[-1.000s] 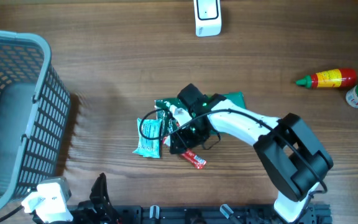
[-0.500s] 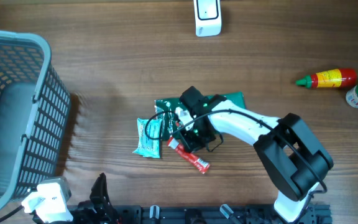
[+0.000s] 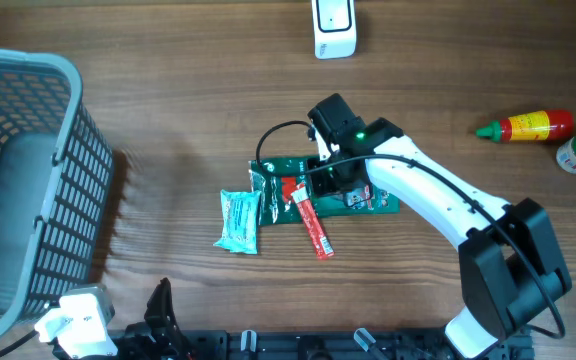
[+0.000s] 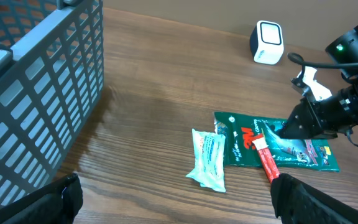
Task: Scan the item barcode
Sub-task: 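Lift the sauce packet off the glove package with the right gripper, then carry the sauce packet up to the white device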
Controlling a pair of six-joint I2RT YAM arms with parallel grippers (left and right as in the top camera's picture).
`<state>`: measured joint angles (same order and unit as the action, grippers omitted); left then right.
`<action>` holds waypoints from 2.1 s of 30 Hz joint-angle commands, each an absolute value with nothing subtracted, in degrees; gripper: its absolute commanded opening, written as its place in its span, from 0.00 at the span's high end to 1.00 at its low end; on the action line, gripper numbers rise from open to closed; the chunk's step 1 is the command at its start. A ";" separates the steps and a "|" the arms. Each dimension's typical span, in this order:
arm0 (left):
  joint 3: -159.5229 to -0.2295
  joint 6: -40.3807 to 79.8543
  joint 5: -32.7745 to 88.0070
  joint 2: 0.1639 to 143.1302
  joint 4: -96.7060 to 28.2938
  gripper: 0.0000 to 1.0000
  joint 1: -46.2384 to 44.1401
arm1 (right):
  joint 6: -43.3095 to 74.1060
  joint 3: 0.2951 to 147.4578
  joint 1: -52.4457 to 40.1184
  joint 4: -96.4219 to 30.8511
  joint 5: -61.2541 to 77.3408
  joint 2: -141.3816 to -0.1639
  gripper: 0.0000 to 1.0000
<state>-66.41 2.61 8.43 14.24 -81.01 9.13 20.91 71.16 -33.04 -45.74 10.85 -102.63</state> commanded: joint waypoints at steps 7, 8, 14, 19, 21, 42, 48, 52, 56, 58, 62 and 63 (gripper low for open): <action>-66.22 2.55 8.91 14.09 -80.88 0.00 9.50 | 6.76 69.73 -32.93 -45.21 18.17 -103.00 0.24; -66.22 2.55 8.91 14.09 -80.88 0.00 9.50 | 5.78 68.93 -32.93 -43.90 18.70 -103.22 0.23; -66.22 2.55 8.91 14.09 -80.88 0.00 9.50 | 2.96 66.83 -32.93 -38.13 21.54 -107.48 0.28; -66.22 2.55 8.91 14.09 -80.88 0.00 9.50 | 1.56 66.83 -33.93 -37.36 22.65 -110.83 0.39; -66.22 2.55 8.91 14.09 -80.88 0.00 9.50 | 1.69 66.83 -34.54 -37.30 20.49 -111.98 0.48; -66.22 2.55 8.91 14.09 -80.88 0.00 9.50 | 60.49 76.34 -26.37 -54.17 4.45 -89.54 0.95; -66.22 2.55 8.91 14.09 -80.88 0.00 9.50 | 73.45 76.34 -25.52 -57.93 -1.13 -73.73 0.96; -66.22 2.55 8.91 14.09 -80.88 0.00 9.50 | 71.99 76.34 -25.52 -58.43 -4.10 -69.04 0.96; -66.22 2.55 8.93 14.09 -80.88 0.00 9.50 | 71.75 76.27 -25.52 -59.35 -5.21 -68.90 0.96; -66.22 2.55 8.91 14.09 -80.88 0.00 9.50 | 66.92 76.27 -25.52 -56.84 -7.22 -68.88 0.96; -66.22 2.55 8.91 14.09 -80.88 0.00 9.50 | 44.47 76.27 -25.52 -44.25 -15.09 -69.12 0.96; -66.22 2.55 8.91 14.09 -80.88 0.00 9.50 | 39.90 76.27 -25.52 -40.95 -16.71 -69.36 0.96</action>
<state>-66.41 2.63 8.43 14.24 -81.01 9.13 57.06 75.59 -25.34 -45.80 -9.28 -69.14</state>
